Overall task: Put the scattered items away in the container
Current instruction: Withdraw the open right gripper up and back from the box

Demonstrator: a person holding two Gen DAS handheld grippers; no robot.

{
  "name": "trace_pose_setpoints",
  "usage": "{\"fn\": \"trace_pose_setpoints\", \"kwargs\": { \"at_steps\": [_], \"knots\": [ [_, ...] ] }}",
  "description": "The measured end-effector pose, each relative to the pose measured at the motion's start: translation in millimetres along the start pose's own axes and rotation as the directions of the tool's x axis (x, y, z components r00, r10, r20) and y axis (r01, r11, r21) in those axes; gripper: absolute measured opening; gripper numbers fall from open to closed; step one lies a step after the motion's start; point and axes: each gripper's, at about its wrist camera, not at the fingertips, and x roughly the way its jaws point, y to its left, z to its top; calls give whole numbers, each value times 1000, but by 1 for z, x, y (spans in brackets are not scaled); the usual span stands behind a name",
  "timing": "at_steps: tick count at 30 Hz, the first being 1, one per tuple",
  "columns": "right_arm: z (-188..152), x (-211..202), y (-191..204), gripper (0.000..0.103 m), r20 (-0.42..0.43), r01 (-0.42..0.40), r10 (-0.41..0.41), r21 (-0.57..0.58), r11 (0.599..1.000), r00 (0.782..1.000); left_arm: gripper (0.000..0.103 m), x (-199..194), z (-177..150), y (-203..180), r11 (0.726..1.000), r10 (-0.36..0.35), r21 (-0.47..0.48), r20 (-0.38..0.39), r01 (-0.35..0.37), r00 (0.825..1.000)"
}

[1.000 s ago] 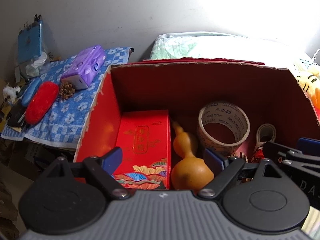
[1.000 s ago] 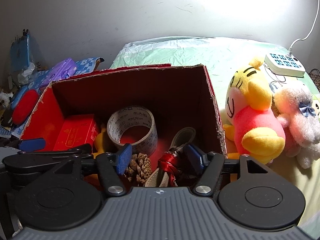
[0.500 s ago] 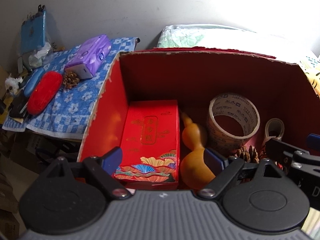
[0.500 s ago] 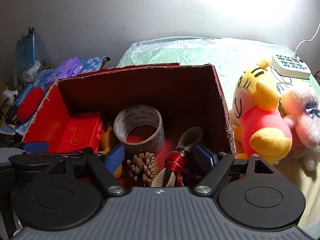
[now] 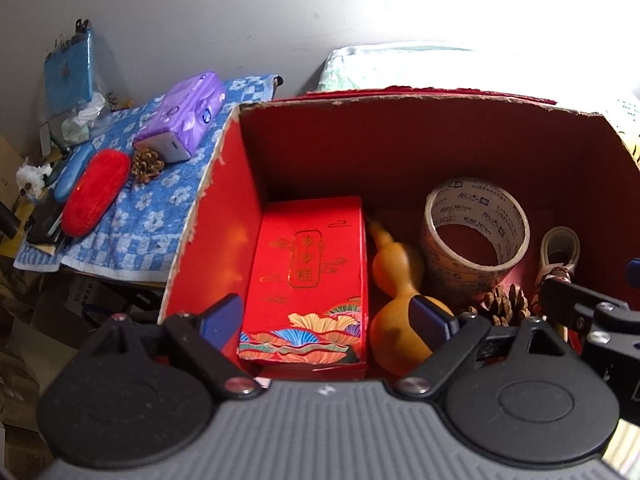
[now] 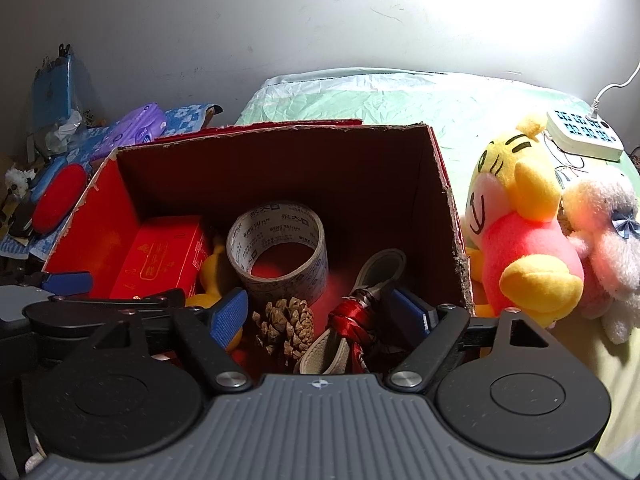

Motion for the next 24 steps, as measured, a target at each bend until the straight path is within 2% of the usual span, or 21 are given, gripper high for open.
{"fn": "trace_pose_setpoints", "kwargs": {
  "at_steps": [10,13,16,19,24],
  "knots": [
    [-2,-2,-2,82,4,-15,15,-9,1000,1000,91,-1,-1,0,1000,-14,13,-2,14,1000],
    [-2,-5,-2,82,4,-25,25,7,1000,1000,84,-4,0,3,999,-33,-7,7,33,999],
    [2,-8,-9,80,15,-46,46,48,998,999,86,-11,2,1,1000,-12,1,41,12,999],
    [5,-17,-14,79,53,2,-4,55,998,999,92,-23,4,0,1000,18,16,94,-19,995],
    [3,-33,-14,79,101,16,-20,41,999,995,97,-40,8,-1,999,25,19,152,-28,988]
  ]
}}
